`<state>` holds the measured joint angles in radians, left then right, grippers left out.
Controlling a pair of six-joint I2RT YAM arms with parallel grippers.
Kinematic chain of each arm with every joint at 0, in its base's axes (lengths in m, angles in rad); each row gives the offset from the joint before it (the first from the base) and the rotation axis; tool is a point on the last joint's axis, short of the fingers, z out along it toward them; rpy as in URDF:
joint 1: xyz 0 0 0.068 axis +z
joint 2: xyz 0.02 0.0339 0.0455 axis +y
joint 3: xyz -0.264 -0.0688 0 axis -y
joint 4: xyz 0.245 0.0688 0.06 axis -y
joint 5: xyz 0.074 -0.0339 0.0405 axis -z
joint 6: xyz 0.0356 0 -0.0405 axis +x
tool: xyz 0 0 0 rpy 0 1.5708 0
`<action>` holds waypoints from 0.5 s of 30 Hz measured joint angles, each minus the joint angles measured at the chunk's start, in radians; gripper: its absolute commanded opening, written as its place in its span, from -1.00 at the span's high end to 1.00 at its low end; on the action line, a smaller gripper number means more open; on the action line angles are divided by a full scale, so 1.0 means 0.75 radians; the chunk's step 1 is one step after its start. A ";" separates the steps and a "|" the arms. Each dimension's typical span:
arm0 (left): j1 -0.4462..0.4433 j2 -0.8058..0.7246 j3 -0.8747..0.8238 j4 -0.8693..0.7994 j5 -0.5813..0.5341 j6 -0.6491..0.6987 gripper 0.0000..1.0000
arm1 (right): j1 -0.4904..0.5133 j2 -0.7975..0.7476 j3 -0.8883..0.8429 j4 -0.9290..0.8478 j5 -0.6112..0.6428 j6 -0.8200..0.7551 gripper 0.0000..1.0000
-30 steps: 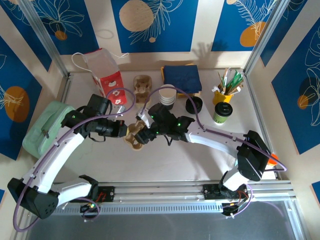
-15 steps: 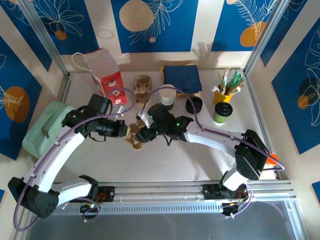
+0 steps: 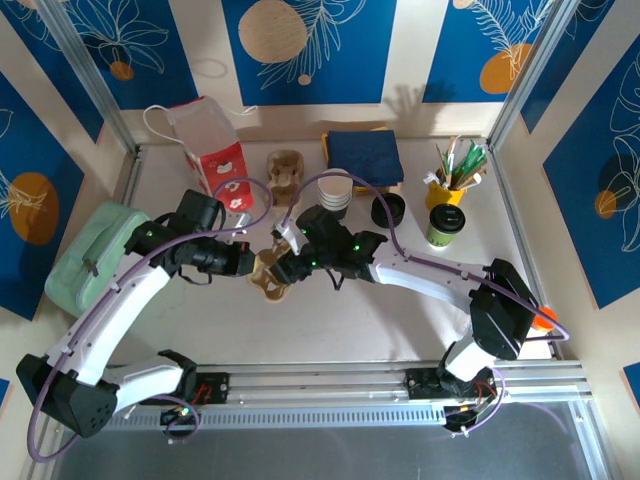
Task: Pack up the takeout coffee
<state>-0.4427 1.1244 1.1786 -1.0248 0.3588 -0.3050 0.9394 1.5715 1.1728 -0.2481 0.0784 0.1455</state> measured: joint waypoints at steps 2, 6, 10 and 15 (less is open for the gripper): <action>0.000 -0.002 0.000 0.000 0.000 0.000 1.00 | -0.002 0.001 0.000 -0.001 0.000 0.000 -0.25; 0.000 -0.005 0.000 0.000 0.000 0.000 1.00 | -0.003 0.008 0.000 -0.006 0.001 0.000 -0.24; 0.000 -0.006 0.000 0.000 0.000 0.000 1.00 | -0.006 0.021 0.000 -0.012 0.001 0.001 -0.14; 0.000 -0.006 0.000 0.000 0.000 0.000 1.00 | -0.006 0.024 0.000 -0.010 -0.009 0.001 -0.04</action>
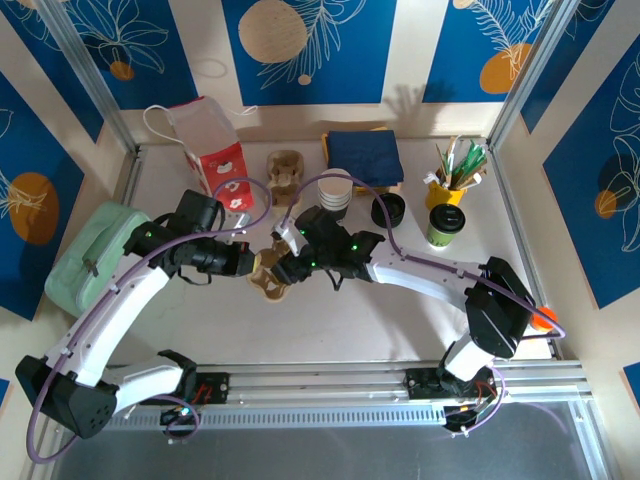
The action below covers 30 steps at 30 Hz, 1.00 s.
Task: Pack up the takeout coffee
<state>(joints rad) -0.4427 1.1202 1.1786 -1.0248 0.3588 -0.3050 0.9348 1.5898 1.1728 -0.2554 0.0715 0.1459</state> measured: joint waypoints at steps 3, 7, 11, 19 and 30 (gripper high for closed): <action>0.000 0.000 0.000 0.001 0.000 0.000 1.00 | 0.000 0.000 0.000 0.001 -0.006 -0.001 -0.07; 0.000 0.000 0.000 0.000 0.000 0.000 1.00 | -0.001 0.000 0.000 0.001 -0.007 0.001 -0.21; 0.000 0.000 0.000 0.000 0.000 0.000 1.00 | -0.001 0.000 0.000 0.001 -0.006 0.005 -0.21; 0.000 0.000 0.000 0.002 0.000 -0.001 1.00 | -0.008 0.000 0.000 0.005 -0.011 0.015 -0.05; 0.000 0.000 0.000 0.017 -0.001 -0.001 0.73 | -0.010 0.000 0.000 0.011 -0.026 0.020 0.05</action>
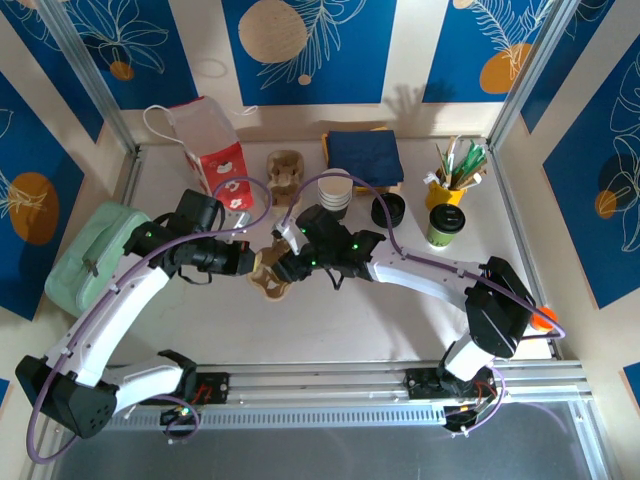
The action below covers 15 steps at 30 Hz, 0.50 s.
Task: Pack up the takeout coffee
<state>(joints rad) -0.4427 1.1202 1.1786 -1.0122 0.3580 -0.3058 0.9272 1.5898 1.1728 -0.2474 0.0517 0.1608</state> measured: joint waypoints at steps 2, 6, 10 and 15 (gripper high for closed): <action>0.000 -0.002 0.000 -0.001 -0.013 -0.002 0.46 | -0.001 0.000 0.000 0.000 0.000 0.000 0.06; 0.001 -0.036 0.011 -0.006 -0.090 -0.020 0.23 | -0.013 0.000 0.000 -0.002 -0.001 0.001 0.11; 0.001 -0.095 0.070 -0.018 -0.209 -0.041 -0.04 | -0.031 0.006 0.005 -0.021 0.000 0.001 0.12; 0.026 -0.137 0.212 -0.039 -0.412 -0.079 -0.39 | -0.038 0.023 0.013 -0.038 -0.001 0.006 0.12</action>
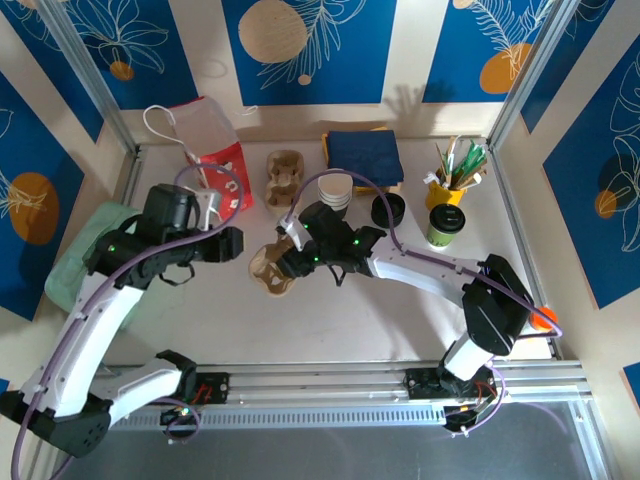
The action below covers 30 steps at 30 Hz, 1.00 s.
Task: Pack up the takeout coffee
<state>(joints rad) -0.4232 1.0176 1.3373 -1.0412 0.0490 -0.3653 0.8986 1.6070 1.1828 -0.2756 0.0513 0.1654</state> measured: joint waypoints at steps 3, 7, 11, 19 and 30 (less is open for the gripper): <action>0.049 0.013 0.098 -0.004 -0.138 -0.031 -0.58 | -0.003 0.004 0.001 -0.010 0.000 -0.001 0.12; 0.128 0.062 0.215 0.013 -0.265 -0.061 -0.64 | -0.007 0.019 0.016 -0.017 -0.009 -0.001 0.13; 0.219 0.155 0.291 0.062 -0.351 -0.071 -0.64 | -0.014 0.027 0.019 -0.030 -0.015 0.000 0.14; 0.420 0.464 0.377 0.182 -0.302 -0.114 -0.52 | -0.035 0.027 0.020 -0.039 -0.025 -0.001 0.14; 0.513 0.843 0.725 0.182 -0.162 -0.165 -0.05 | -0.049 0.031 0.020 -0.044 -0.035 -0.001 0.16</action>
<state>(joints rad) -0.0387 1.6497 1.8809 -0.9051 -0.0723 -0.4892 0.8616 1.6299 1.1980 -0.3088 0.0250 0.1650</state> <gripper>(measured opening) 0.555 0.425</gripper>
